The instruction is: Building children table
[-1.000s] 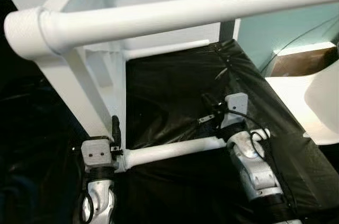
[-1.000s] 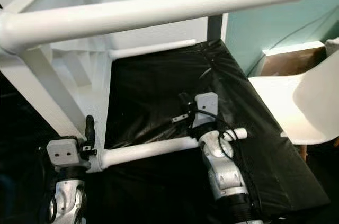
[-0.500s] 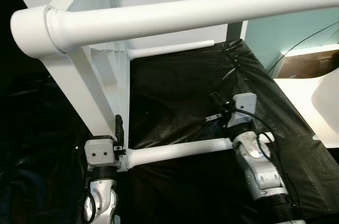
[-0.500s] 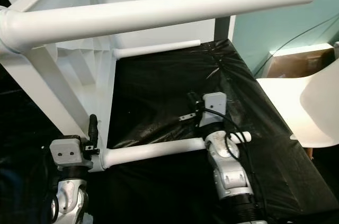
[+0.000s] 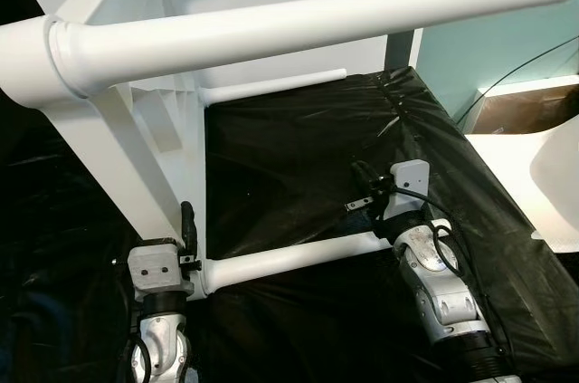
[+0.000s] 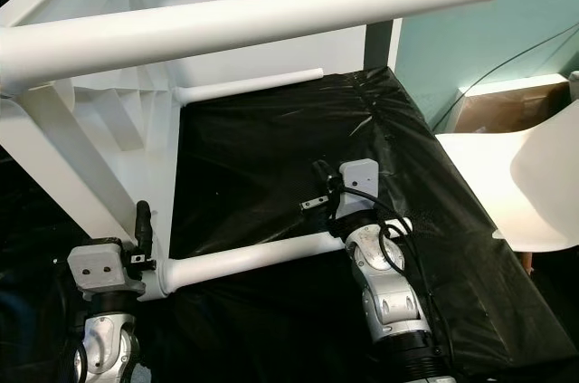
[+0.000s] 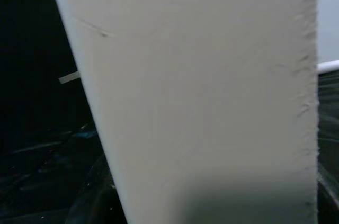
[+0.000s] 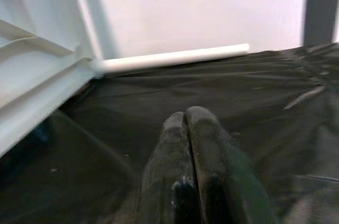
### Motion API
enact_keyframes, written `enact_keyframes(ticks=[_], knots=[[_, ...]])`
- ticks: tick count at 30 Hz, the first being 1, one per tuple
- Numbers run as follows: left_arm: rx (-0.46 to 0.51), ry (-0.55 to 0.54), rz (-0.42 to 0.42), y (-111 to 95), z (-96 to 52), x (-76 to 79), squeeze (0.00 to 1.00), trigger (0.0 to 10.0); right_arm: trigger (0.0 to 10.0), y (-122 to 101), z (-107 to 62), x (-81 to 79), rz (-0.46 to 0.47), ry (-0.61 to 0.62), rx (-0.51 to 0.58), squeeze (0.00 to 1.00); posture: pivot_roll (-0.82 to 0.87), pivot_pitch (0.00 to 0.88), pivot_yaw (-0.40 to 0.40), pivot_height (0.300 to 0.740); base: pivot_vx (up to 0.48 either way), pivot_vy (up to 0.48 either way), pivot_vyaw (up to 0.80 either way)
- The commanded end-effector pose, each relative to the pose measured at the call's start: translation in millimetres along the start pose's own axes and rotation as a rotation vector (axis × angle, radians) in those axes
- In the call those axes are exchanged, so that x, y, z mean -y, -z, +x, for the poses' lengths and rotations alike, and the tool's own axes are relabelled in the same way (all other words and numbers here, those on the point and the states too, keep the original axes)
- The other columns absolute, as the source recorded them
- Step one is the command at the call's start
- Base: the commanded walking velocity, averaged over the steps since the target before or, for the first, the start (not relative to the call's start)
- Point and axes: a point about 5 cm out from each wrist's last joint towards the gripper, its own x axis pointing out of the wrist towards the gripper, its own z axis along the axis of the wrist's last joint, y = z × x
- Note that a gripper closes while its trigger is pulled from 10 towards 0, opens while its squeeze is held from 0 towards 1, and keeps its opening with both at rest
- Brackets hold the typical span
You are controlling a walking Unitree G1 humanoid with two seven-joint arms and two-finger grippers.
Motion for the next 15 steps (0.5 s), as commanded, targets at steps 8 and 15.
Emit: enact_keyframes(ticks=[8,15], knots=[[-0.147,-0.031,0.099,25,-19.1,-13.8,0.0,10.0,10.0,-17,-6.6,-6.4,-0.33,-0.036,0.101,0.22,-0.02,0.0,0.084,0.74,0.0,0.0,0.0],[-0.148,-0.009,0.091,25,-19.9,-11.7,0.0,10.0,10.0,-23,-16.0,-2.9,-0.422,-0.065,0.137,1.0,-0.03,0.002,0.086,0.74,0.0,0.0,0.0]])
